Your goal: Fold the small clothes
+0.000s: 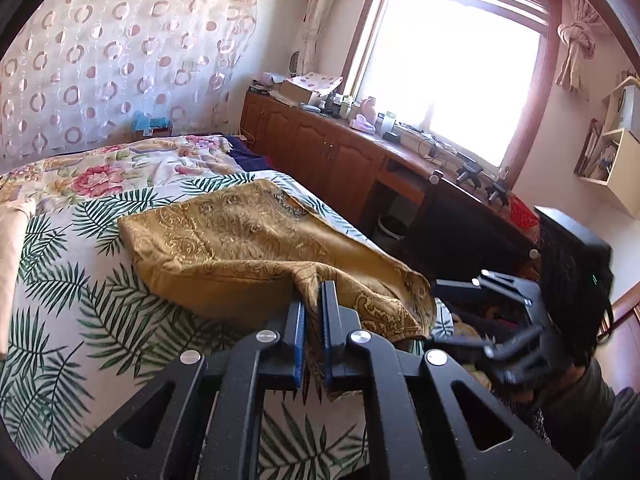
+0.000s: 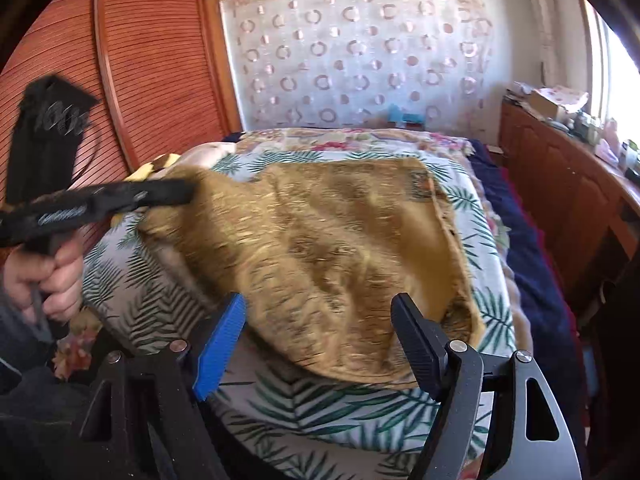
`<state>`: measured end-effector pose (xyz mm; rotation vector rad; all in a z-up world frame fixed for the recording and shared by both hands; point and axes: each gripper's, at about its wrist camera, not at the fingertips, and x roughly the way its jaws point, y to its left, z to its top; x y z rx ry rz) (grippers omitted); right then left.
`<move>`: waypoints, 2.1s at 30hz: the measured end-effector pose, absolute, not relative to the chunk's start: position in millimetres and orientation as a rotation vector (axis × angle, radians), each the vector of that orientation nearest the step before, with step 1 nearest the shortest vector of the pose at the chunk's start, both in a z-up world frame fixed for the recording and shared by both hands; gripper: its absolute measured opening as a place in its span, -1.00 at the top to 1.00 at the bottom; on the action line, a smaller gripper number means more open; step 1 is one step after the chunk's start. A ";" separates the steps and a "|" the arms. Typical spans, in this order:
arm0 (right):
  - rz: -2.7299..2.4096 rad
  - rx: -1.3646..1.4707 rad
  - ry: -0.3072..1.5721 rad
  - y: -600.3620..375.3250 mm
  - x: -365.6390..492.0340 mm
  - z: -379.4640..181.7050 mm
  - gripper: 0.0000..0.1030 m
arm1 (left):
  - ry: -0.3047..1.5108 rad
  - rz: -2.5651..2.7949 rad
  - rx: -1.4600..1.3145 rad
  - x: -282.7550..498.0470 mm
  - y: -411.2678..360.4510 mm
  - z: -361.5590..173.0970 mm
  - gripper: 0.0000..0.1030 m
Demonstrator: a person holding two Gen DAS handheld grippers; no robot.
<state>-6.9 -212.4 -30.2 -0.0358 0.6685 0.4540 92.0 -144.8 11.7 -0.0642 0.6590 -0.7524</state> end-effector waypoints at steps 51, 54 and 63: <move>0.482 -0.220 0.548 -177.2 171.7 -4.2 0.83 | 0.668 -0.554 -0.109 195.1 -93.8 11.5 0.66; 0.505 -0.219 0.564 -172.5 192.8 -8.3 0.83 | 0.660 -0.497 -0.072 204.2 -90.1 9.4 0.29; 0.532 -0.217 0.645 -174.5 254.7 -16.8 0.83 | 0.702 -0.460 -0.061 243.0 -80.2 -9.7 -0.20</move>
